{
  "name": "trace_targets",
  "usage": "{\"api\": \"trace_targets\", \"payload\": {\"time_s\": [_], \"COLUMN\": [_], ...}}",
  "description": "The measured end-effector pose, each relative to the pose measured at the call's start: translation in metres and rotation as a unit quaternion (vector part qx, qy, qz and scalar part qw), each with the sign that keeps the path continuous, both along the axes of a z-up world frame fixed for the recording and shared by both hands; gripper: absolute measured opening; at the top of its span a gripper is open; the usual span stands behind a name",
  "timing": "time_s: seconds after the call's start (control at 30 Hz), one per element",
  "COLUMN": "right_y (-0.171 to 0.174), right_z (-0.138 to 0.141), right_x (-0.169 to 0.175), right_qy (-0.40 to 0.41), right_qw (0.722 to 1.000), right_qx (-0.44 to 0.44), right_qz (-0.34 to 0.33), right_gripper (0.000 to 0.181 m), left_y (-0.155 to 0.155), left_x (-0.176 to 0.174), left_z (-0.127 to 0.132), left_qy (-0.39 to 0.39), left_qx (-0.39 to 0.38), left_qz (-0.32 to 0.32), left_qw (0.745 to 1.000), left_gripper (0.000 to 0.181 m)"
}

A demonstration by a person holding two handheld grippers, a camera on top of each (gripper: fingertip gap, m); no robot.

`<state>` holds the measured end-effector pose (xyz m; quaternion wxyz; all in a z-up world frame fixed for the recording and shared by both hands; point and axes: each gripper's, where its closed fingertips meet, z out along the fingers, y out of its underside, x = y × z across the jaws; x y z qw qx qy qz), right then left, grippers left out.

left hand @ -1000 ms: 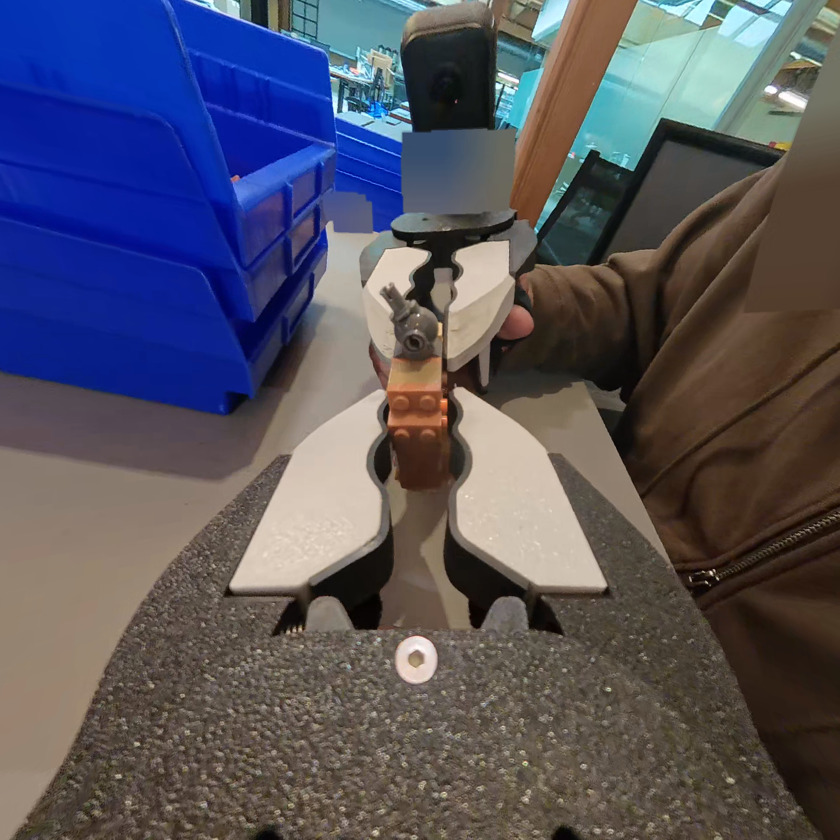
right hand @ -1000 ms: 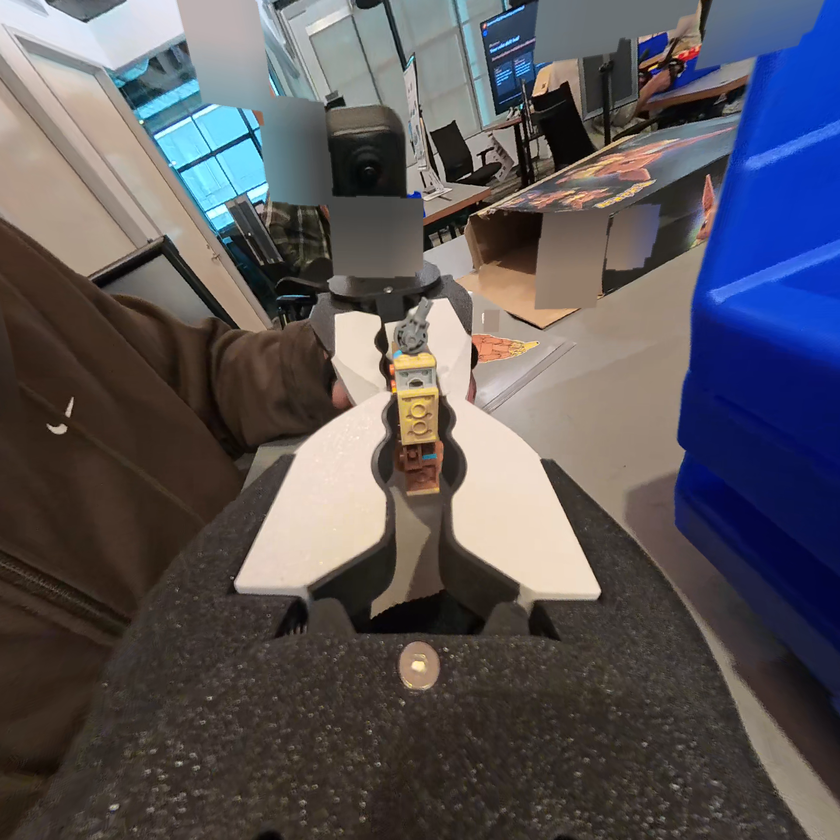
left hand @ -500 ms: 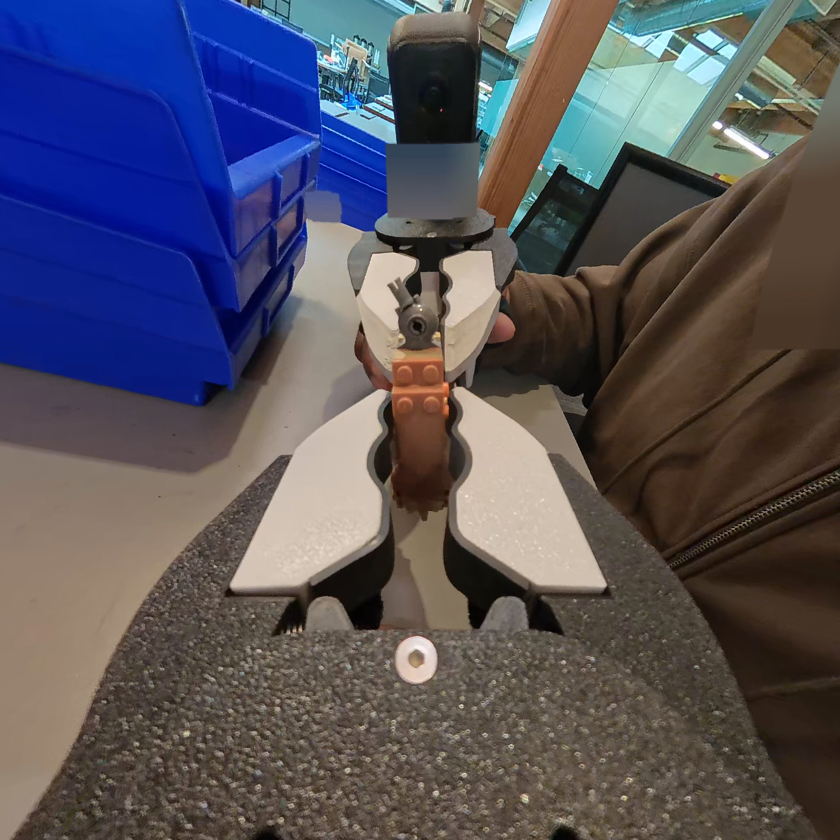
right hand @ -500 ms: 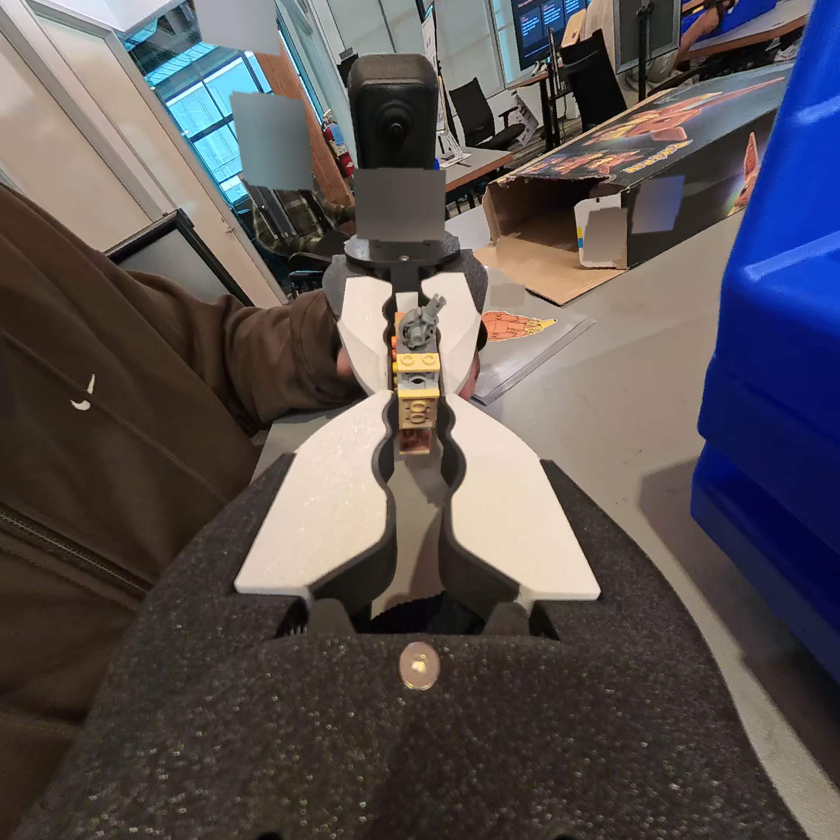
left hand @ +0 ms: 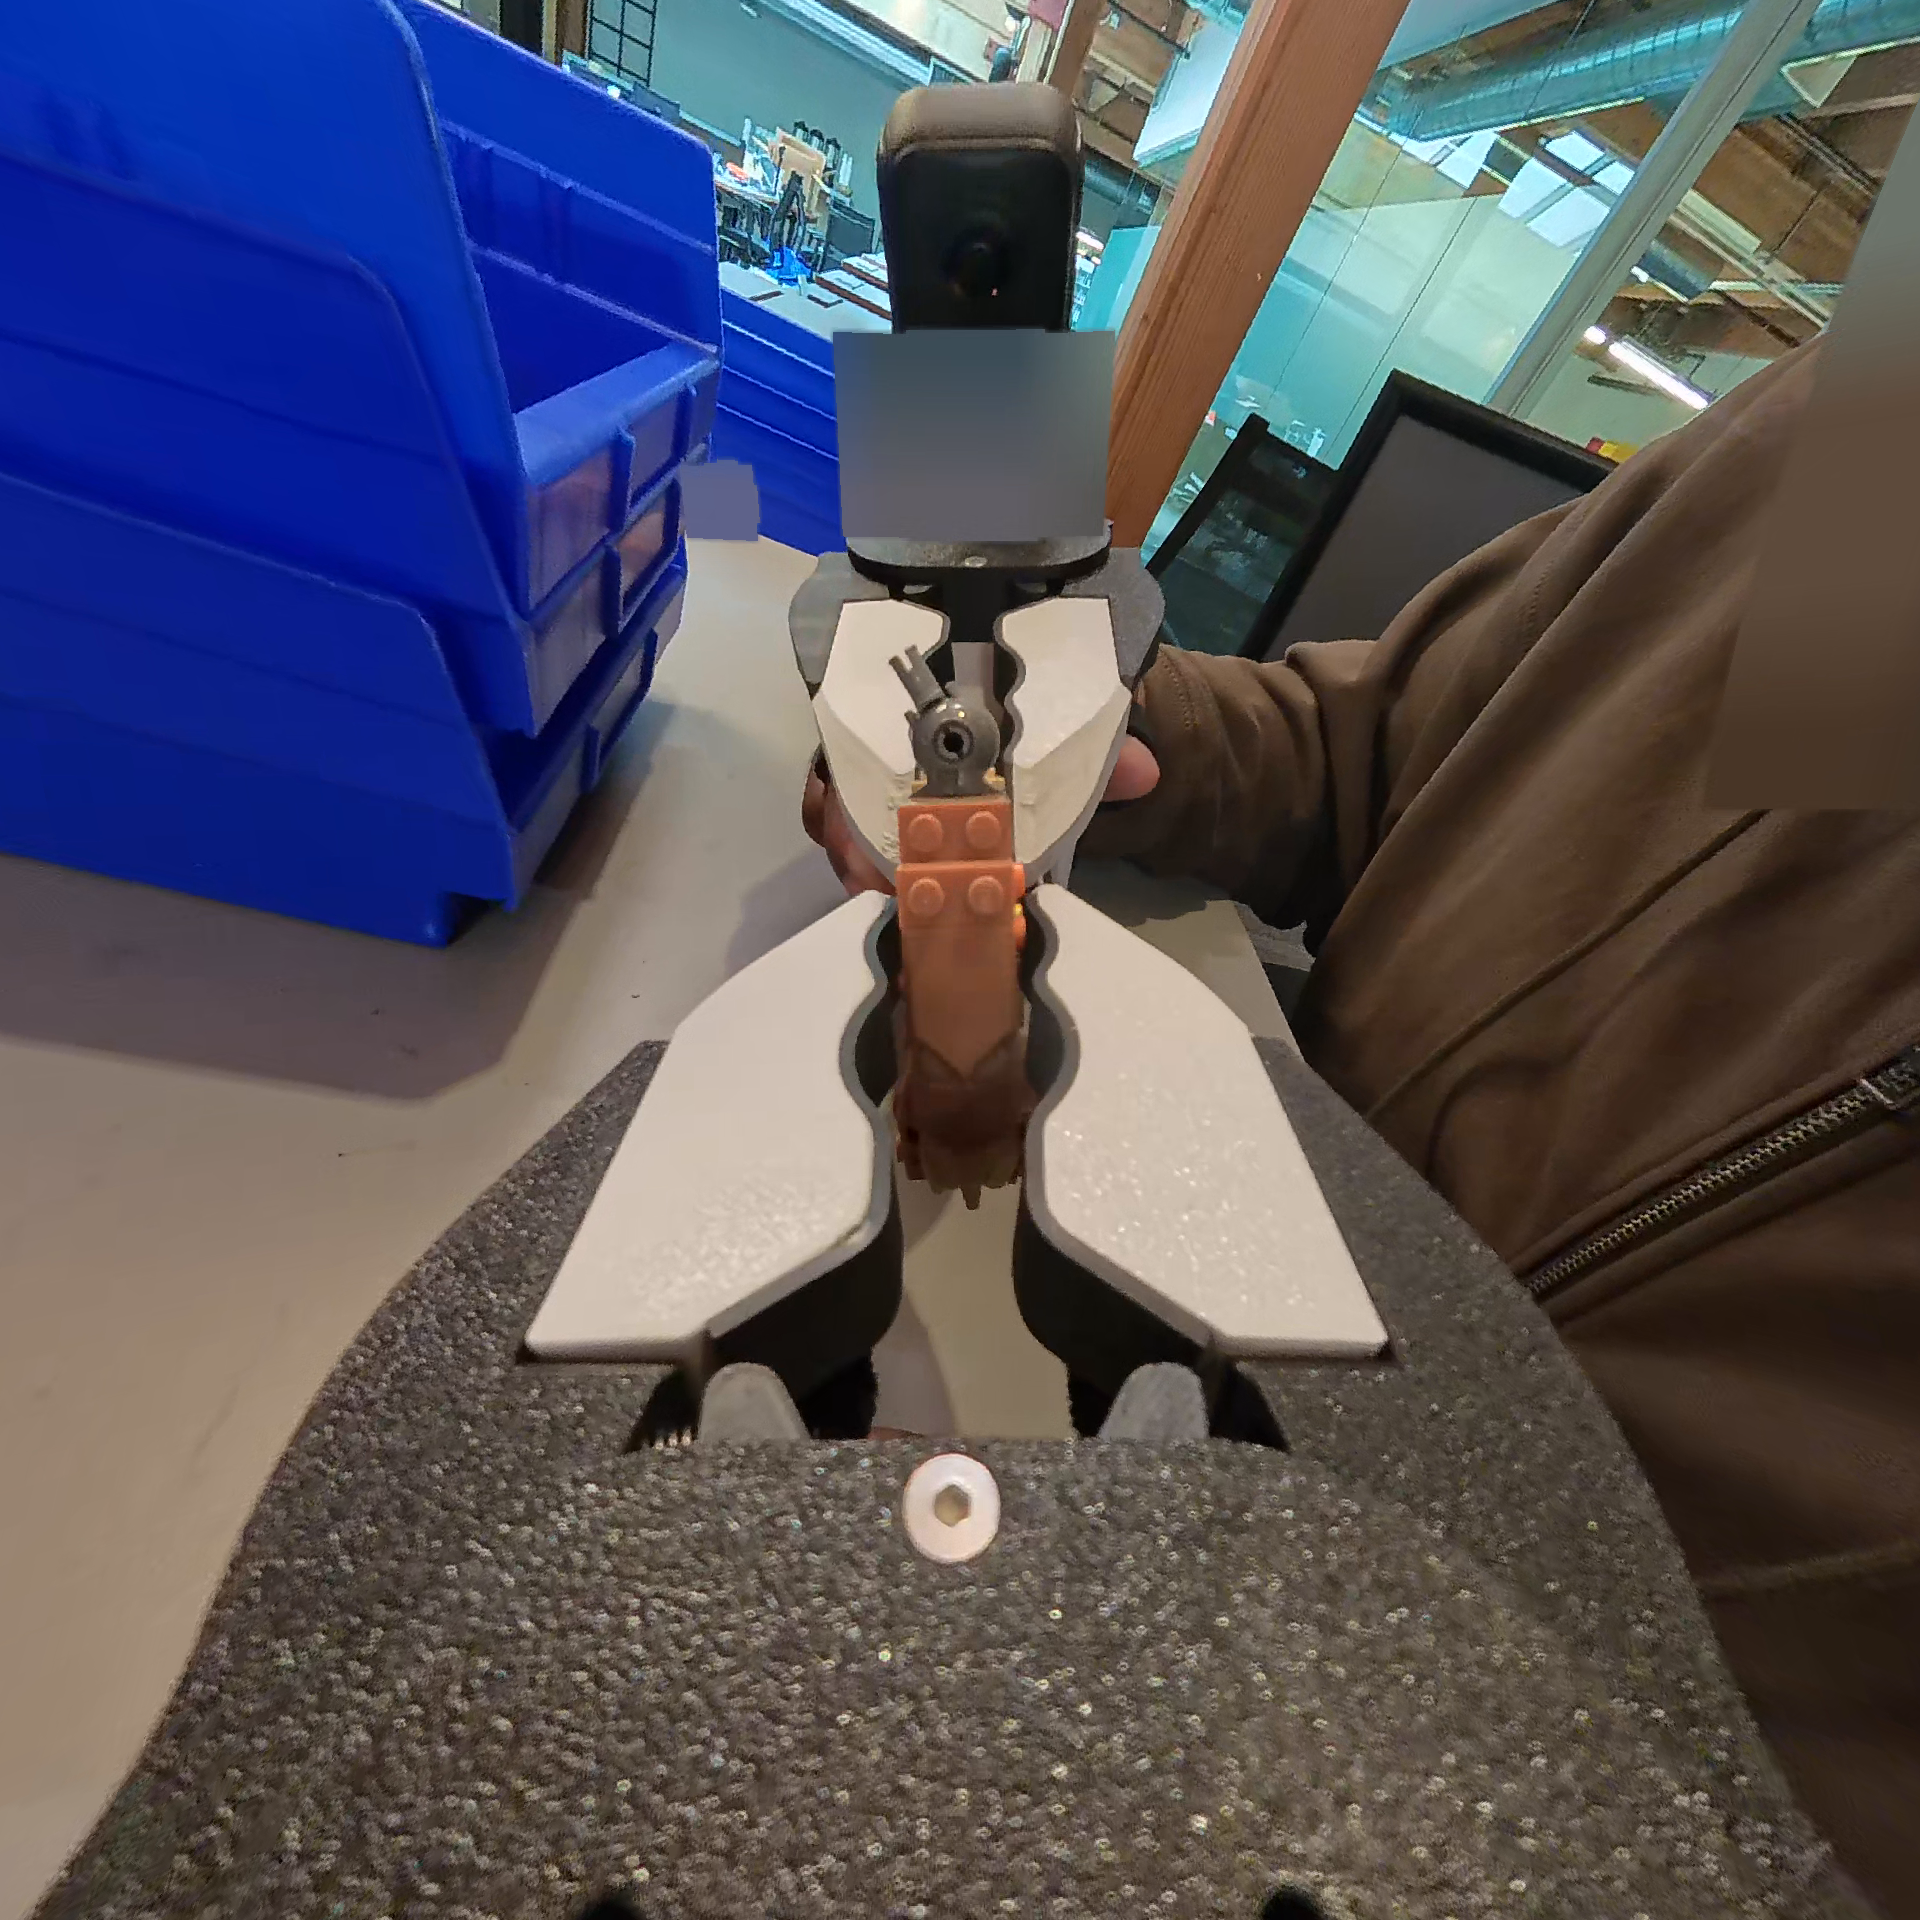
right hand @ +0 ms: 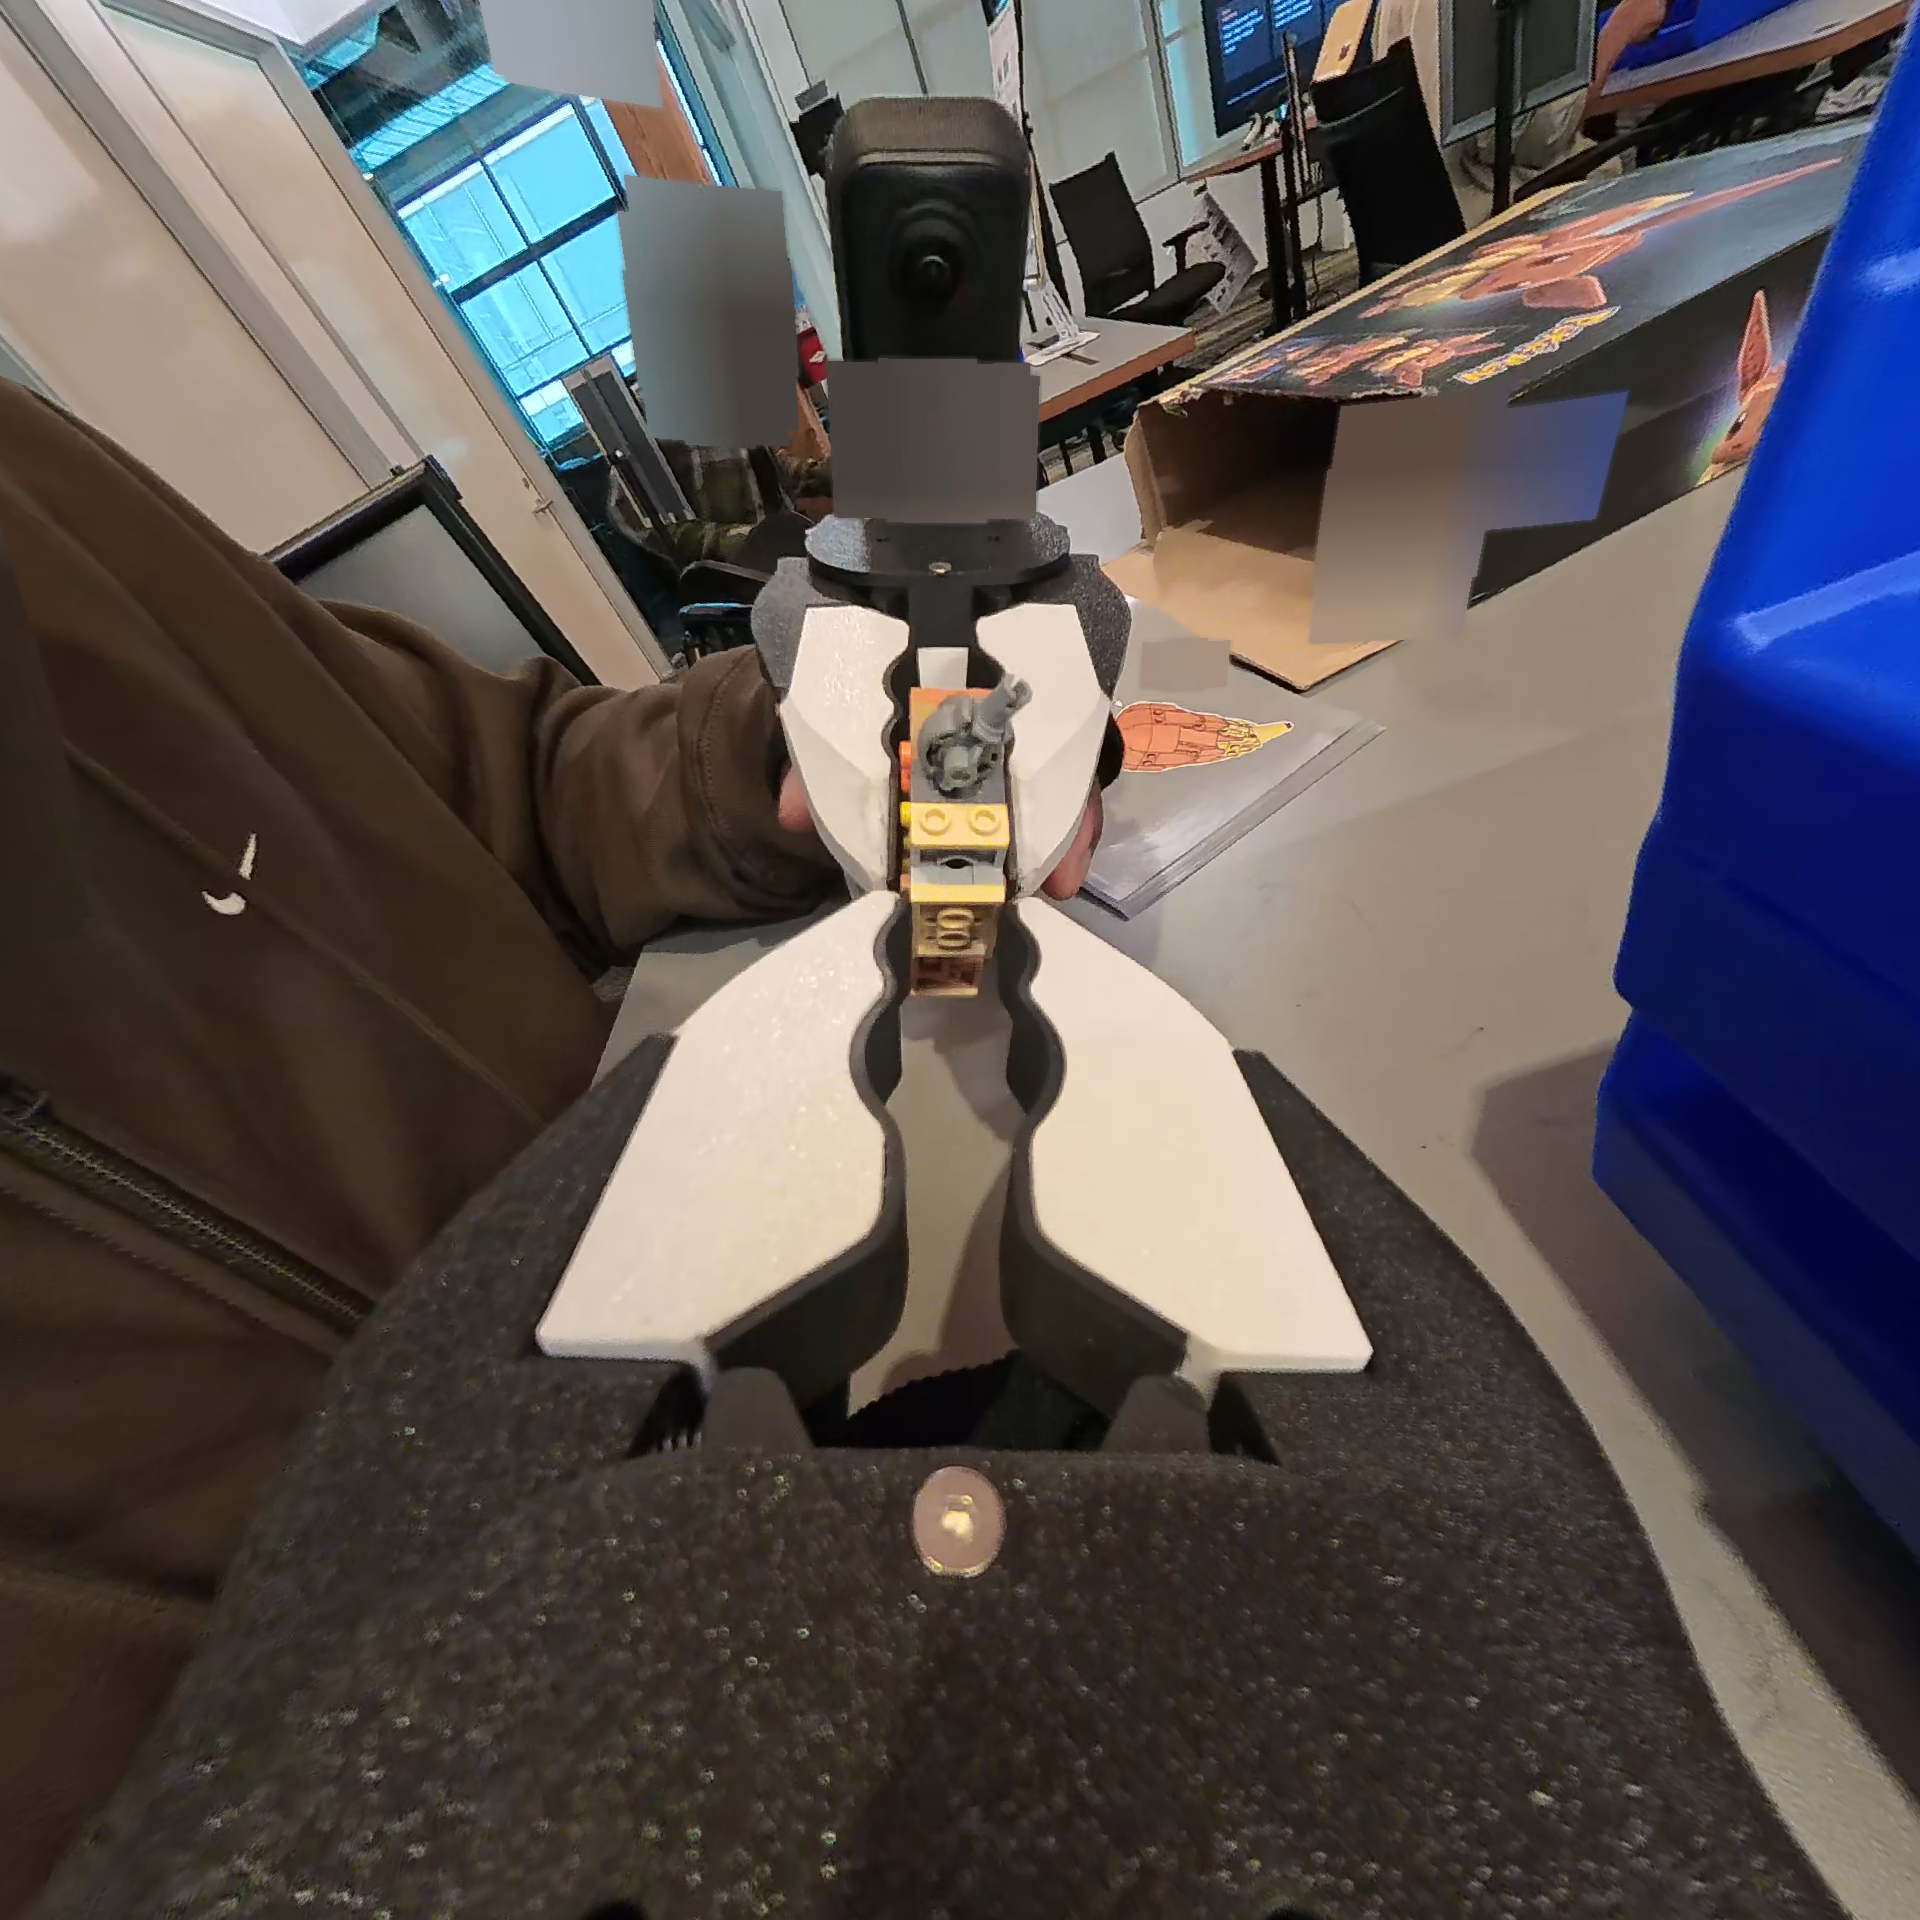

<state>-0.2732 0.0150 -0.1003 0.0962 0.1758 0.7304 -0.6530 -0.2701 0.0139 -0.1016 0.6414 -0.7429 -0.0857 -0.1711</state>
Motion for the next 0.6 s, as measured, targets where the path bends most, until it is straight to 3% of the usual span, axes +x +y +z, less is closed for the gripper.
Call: {"api": "trace_targets", "payload": {"time_s": [0.1,0.13,0.23,0.3,0.47,0.6], "right_y": [0.002,0.007,0.032,0.036,0.008,-0.004], "right_z": [0.002,0.002,0.009,0.013,-0.004,-0.009], "right_x": [0.001,-0.001,-0.025,-0.034,-0.013,-0.004], "right_qy": [0.004,0.006,-0.007,-0.016,-0.001,-0.01], "right_qw": [1.0,1.0,0.998,0.996,1.0,1.0], "right_qx": [0.004,0.002,-0.028,-0.047,0.005,0.009], "right_qz": [0.002,0.001,-0.048,-0.071,-0.028,-0.011], "right_gripper": [0.014,0.0,0.0,0.0,0.025,0.027], "left_y": [-0.002,-0.009,-0.037,-0.032,-0.007,0.003], "left_x": [-0.001,-0.01,-0.041,-0.038,-0.016,-0.007], "left_z": [0.002,0.008,0.028,0.026,0.015,0.01], "left_qy": [0.0,-0.01,-0.039,-0.043,-0.031,-0.02], "left_qx": [0.001,0.022,0.075,0.071,0.055,0.046], "left_qz": [0.0,0.021,0.079,0.072,0.037,0.027], "left_qw": [1.0,1.0,0.993,0.994,0.997,0.998], "left_gripper": [0.021,0.021,0.021,0.021,0.021,0.021]}}
